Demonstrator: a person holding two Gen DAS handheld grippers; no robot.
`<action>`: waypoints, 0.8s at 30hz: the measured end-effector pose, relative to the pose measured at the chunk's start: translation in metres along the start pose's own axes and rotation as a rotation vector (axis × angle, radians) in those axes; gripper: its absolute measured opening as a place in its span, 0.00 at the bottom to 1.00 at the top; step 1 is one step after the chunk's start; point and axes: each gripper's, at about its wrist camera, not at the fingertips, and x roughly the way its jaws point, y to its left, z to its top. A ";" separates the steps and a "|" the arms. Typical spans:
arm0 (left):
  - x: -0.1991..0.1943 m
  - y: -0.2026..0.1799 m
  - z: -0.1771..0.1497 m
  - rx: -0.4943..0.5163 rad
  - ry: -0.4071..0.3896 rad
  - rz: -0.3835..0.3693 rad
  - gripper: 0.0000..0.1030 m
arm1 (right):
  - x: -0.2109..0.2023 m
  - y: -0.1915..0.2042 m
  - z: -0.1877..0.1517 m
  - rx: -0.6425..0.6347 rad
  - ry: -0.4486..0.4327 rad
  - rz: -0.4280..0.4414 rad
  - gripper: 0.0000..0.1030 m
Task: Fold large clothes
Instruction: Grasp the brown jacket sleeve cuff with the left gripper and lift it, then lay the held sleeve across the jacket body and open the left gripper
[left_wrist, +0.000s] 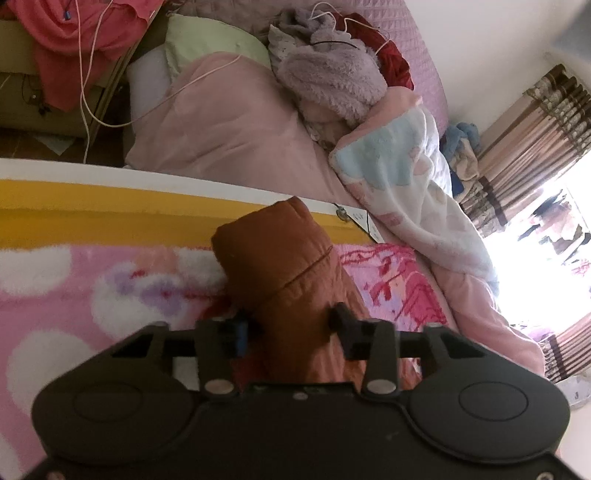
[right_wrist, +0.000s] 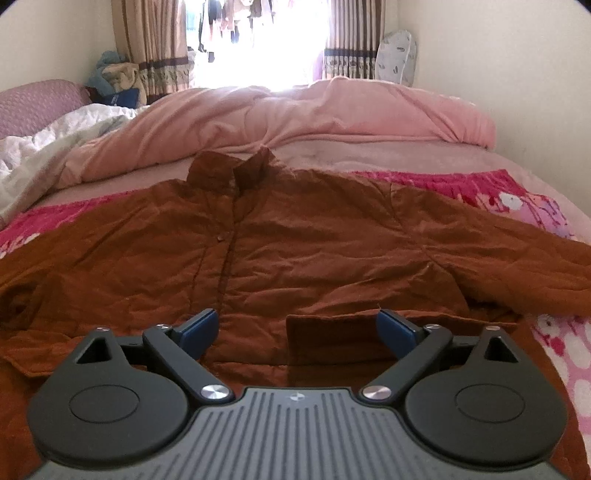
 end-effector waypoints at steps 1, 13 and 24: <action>0.003 -0.002 0.001 -0.001 0.001 -0.011 0.23 | 0.003 -0.001 0.001 0.001 0.004 -0.001 1.00; -0.071 -0.154 -0.040 0.175 0.016 -0.422 0.11 | -0.013 -0.021 0.003 0.056 -0.020 0.045 1.00; -0.122 -0.325 -0.276 0.452 0.427 -0.831 0.37 | -0.049 -0.070 -0.002 0.129 -0.076 0.038 1.00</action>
